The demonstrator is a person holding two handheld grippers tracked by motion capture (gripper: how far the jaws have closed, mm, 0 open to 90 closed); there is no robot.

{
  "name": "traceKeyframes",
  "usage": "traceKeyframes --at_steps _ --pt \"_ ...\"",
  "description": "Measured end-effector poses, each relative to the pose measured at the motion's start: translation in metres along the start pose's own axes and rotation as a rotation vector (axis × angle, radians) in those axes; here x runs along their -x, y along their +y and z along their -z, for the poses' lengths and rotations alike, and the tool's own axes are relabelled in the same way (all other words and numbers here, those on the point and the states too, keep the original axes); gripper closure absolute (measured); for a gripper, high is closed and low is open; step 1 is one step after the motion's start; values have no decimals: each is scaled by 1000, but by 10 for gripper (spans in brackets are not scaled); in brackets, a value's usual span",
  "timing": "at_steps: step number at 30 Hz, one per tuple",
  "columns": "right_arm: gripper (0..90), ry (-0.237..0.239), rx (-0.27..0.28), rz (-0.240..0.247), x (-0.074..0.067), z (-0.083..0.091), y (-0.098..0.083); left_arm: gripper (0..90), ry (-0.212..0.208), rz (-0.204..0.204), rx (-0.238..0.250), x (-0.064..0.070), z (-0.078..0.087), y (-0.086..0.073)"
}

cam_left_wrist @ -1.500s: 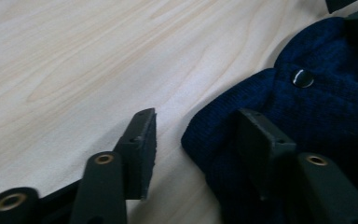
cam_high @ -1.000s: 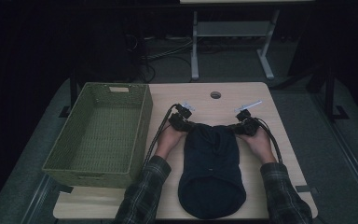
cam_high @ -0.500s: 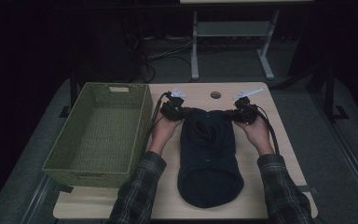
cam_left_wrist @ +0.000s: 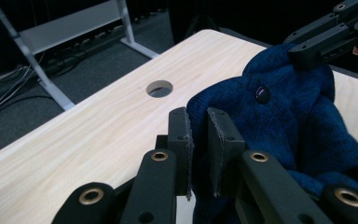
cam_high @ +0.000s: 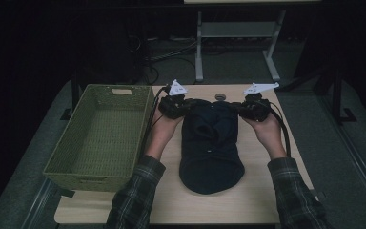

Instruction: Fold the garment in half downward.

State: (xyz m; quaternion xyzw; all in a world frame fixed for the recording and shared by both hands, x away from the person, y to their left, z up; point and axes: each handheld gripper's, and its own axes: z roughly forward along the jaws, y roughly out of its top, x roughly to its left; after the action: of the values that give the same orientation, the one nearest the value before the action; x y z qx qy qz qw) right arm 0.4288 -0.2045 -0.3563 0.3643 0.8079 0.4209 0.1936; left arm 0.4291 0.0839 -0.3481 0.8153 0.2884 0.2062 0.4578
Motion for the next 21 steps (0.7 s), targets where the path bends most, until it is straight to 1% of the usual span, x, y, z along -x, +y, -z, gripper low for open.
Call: traceKeyframes --at_steps 1,2,5,7,8,9,10,12,15,16,18,20,21 --pt "810 -3 8 18 -4 3 -4 800 0 -14 1 3 3 -2" --pt "810 -4 10 26 -8 5 -7 800 -5 -13 4 6 5 -5" --pt "809 6 10 41 -17 11 -16 799 -22 -5 7 14 11 -14" --pt "808 14 10 49 -23 14 -22 799 -30 6 3 18 16 -21" --pt "808 25 7 48 -26 15 -25 799 -39 5 -6 20 18 -24" --pt "808 26 2 49 -29 17 -28 799 -40 10 -3 22 19 -26" --pt "808 27 3 57 -31 18 -30 799 -41 10 -11 25 21 -30" --pt "807 42 -8 59 -37 20 -36 799 -42 15 -17 31 23 -36" --pt "807 50 -7 60 -43 23 -43 799 -50 18 -32 36 25 -43" --pt "807 57 -14 56 -45 24 -46 799 -56 23 -39 38 26 -45" --pt "807 59 -11 60 -48 26 -51 799 -70 26 -46 41 27 -49" --pt "807 75 -14 52 -50 28 -56 799 -86 28 -49 44 30 -53" --pt "807 77 -10 49 -52 30 -58 798 -96 36 -43 47 31 -56"
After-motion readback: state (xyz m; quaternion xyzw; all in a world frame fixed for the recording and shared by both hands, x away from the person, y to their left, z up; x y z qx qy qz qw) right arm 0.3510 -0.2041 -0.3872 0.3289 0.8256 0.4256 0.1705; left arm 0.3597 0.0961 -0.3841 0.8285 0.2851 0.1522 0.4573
